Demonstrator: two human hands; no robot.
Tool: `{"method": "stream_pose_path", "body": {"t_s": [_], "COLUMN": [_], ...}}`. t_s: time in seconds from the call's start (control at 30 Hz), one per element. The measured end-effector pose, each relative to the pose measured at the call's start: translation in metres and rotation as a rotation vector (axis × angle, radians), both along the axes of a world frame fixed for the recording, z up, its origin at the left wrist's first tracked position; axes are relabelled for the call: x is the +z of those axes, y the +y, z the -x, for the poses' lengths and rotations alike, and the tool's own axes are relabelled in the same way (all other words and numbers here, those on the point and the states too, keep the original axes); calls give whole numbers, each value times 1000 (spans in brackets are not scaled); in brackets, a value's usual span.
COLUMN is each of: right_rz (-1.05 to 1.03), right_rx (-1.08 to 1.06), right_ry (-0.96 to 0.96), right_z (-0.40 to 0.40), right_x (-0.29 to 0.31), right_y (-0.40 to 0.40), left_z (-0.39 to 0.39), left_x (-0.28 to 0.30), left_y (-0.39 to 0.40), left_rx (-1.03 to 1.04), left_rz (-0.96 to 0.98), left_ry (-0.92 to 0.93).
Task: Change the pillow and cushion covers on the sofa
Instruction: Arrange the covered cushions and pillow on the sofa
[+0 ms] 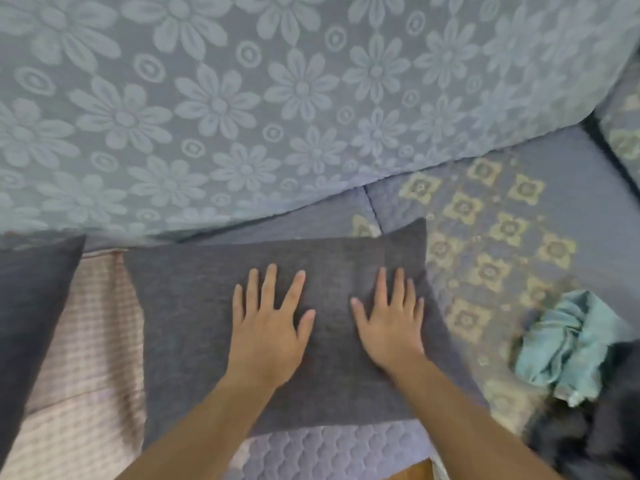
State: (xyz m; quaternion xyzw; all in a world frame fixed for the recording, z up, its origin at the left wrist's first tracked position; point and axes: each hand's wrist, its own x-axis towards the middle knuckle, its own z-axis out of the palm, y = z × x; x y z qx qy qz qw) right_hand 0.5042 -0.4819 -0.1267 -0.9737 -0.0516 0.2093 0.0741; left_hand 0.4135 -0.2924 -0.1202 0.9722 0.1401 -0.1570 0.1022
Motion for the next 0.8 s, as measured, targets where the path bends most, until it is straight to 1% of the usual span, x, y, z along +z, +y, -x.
{"method": "stream_pose_path", "body": {"t_s": [0.03,0.1,0.13,0.17,0.23,0.27,0.3,0.37,0.43,0.5,0.57,0.67,0.73,0.8], "right_rz": [27,-3,-29,-53,-109,-126,-130,-87,1,96,134,153,178,175], "right_rx": [49,166,254,377,596,645,630,491,296,177,147,153,139,140], "right_ry": [61,72,104,92,12,-23,-41,-39,30,126,162,159,148,164], "right_z": [36,80,87,87,85,83,83,78,67,63,47,-18,-64,-92], "right_x": [-23,-33,-24,-14,9,18,24,16,-9,-38,-71,-112,-122,-122], "right_y": [6,21,26,27,23,21,18,3,-21,-33,-23,15,35,44], "left_z": [17,51,65,72,80,79,78,66,53,40,25,-15,-53,-86], "left_x": [-16,-40,-46,-45,-40,-40,-39,-34,-38,-42,-58,-86,-97,-91], "left_y": [5,25,35,44,53,54,54,46,37,26,17,18,21,25], "left_rx": [-14,-27,-14,7,38,42,55,68,32,-5,6,65,115,98], "left_rz": [-27,-127,-185,-208,-247,-242,-239,-231,-207,-214,-170,-156,-203,-208], "left_ry": [61,170,220,295,401,439,445,445,427,402,368,315,344,314]}}
